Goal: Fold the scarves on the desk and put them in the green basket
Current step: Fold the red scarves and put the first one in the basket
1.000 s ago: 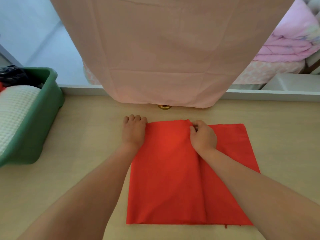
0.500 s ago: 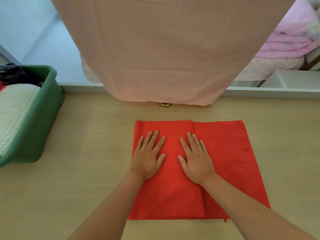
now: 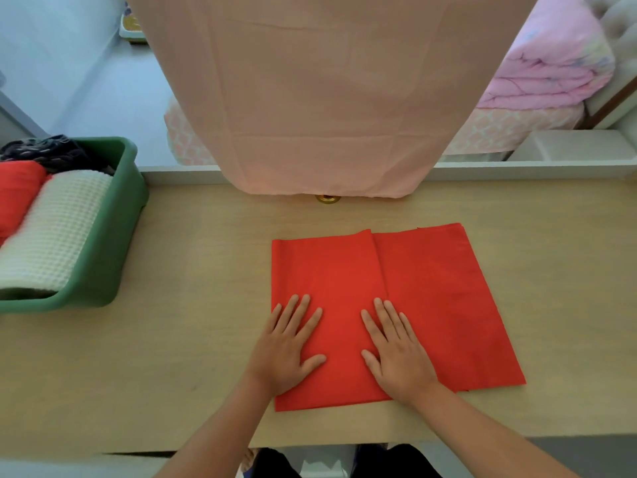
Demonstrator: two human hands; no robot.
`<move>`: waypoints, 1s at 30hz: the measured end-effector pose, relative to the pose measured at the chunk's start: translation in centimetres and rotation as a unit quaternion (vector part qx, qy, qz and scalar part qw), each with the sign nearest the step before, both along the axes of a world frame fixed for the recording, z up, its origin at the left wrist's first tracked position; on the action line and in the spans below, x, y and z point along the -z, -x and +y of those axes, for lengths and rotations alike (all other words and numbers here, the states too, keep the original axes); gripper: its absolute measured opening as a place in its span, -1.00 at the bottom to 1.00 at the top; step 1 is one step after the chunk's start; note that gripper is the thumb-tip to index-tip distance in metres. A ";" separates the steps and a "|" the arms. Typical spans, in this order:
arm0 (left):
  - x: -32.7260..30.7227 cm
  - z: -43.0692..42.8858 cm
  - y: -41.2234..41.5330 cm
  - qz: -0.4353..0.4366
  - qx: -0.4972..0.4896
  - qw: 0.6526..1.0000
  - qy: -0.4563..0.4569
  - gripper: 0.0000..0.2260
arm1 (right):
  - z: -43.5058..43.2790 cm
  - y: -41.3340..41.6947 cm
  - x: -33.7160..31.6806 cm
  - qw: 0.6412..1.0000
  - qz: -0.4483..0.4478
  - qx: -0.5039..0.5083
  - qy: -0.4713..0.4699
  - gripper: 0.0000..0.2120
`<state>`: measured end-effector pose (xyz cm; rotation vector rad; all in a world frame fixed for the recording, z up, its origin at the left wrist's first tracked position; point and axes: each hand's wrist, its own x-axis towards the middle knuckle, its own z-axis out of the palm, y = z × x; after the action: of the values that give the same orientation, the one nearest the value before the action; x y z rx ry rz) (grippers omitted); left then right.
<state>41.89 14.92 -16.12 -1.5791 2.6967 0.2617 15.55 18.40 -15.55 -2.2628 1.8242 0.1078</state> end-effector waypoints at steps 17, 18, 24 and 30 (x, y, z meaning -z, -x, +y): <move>-4.4 0.0 -5.2 0.112 -0.352 0.927 -0.059 -0.89 | 1.9 -7.5 -2.7 0.995 0.002 0.078 -0.064 -0.37; -4.6 -0.2 -5.6 0.169 -0.369 0.911 -0.070 -0.90 | 2.5 -7.9 -2.6 0.996 0.001 0.086 -0.039 -0.41; -5.3 -0.4 -7.1 0.360 -0.415 0.812 -0.197 -0.78 | 5.7 -10.4 -1.6 0.992 -0.014 0.119 -0.036 -0.42; -8.3 -1.4 -5.0 0.453 -0.334 0.760 -0.324 -0.76 | 3.9 -10.5 -4.3 0.989 -0.035 0.126 -0.072 -0.43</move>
<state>46.93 13.57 -7.78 -2.3846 1.7352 2.1537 26.09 22.31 -11.28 -1.9006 1.9775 0.1091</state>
